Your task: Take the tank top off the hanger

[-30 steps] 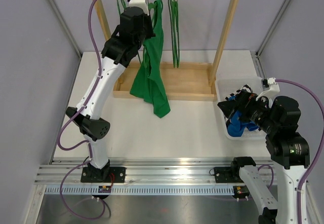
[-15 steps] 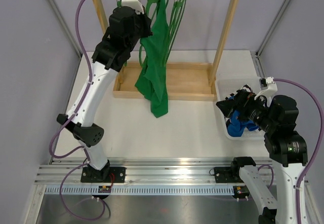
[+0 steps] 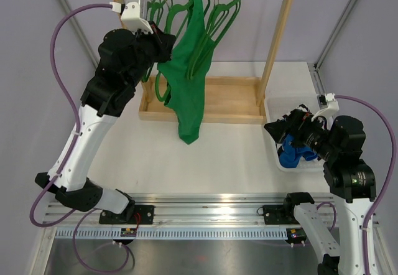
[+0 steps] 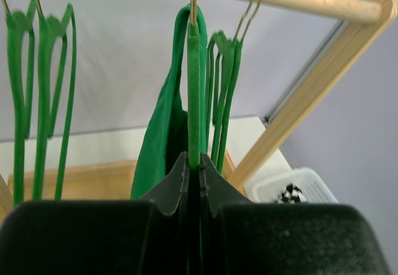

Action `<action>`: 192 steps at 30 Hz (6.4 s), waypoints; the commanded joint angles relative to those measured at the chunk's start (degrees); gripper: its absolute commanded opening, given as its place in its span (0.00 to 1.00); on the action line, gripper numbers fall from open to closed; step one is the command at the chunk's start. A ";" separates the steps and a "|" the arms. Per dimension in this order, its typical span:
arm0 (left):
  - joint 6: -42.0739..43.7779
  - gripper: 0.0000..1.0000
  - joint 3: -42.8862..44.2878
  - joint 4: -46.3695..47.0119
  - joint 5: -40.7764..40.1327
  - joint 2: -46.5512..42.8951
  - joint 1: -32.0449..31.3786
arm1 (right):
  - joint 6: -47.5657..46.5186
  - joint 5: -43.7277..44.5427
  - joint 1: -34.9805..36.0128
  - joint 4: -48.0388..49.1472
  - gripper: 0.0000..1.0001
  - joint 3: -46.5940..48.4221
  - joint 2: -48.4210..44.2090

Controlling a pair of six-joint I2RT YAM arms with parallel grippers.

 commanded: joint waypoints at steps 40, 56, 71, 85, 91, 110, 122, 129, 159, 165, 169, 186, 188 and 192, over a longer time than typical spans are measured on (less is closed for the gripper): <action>-20.11 0.00 -79.82 4.80 29.07 -55.58 -2.84 | 9.93 17.85 39.42 48.75 0.85 -19.13 34.41; -15.46 0.00 -75.71 0.24 27.76 -52.51 -2.84 | 8.97 18.09 39.51 49.73 0.00 -18.87 38.56; 0.89 0.00 -64.27 -18.13 39.97 -54.08 -2.84 | 7.82 40.29 27.92 25.73 0.00 -12.37 41.88; -7.71 0.00 -73.75 24.01 22.31 -65.51 -2.84 | 9.23 -4.26 27.56 43.06 0.00 -25.46 23.96; -4.91 0.02 -71.92 49.33 17.04 -58.76 -2.84 | 7.74 -2.98 27.73 34.44 0.00 -28.26 21.76; 6.00 0.00 -49.05 64.13 5.00 -35.18 -2.84 | 13.27 7.38 27.73 35.41 0.00 -36.71 21.17; 7.49 0.00 -41.16 14.22 0.53 -38.35 -4.24 | 6.95 0.10 29.13 16.86 0.00 -18.35 6.46; 6.62 0.00 -32.46 -2.82 -3.97 -33.70 -4.77 | 5.36 10.28 38.97 16.15 0.48 -9.21 18.92; 13.64 0.00 30.88 -9.43 -12.23 22.10 4.10 | 6.86 19.88 39.69 13.78 1.00 -13.86 7.96; 13.30 0.00 28.11 -7.51 -12.94 25.19 6.82 | 7.30 18.03 39.69 15.53 0.99 -15.26 8.05; 12.59 0.05 30.46 -10.56 -11.98 28.35 8.14 | 6.51 16.63 39.60 15.80 1.00 -14.30 9.28; 5.65 0.83 15.58 -10.76 -1.26 7.90 7.97 | 4.31 18.89 40.39 24.41 0.99 -14.74 26.85; 4.34 0.99 11.34 -10.14 1.29 3.94 7.97 | 3.87 21.44 41.53 25.64 0.99 -14.04 30.72; 1.87 0.99 -1.66 -8.65 2.88 -10.35 7.88 | 3.34 28.73 43.02 27.66 1.00 -12.54 36.60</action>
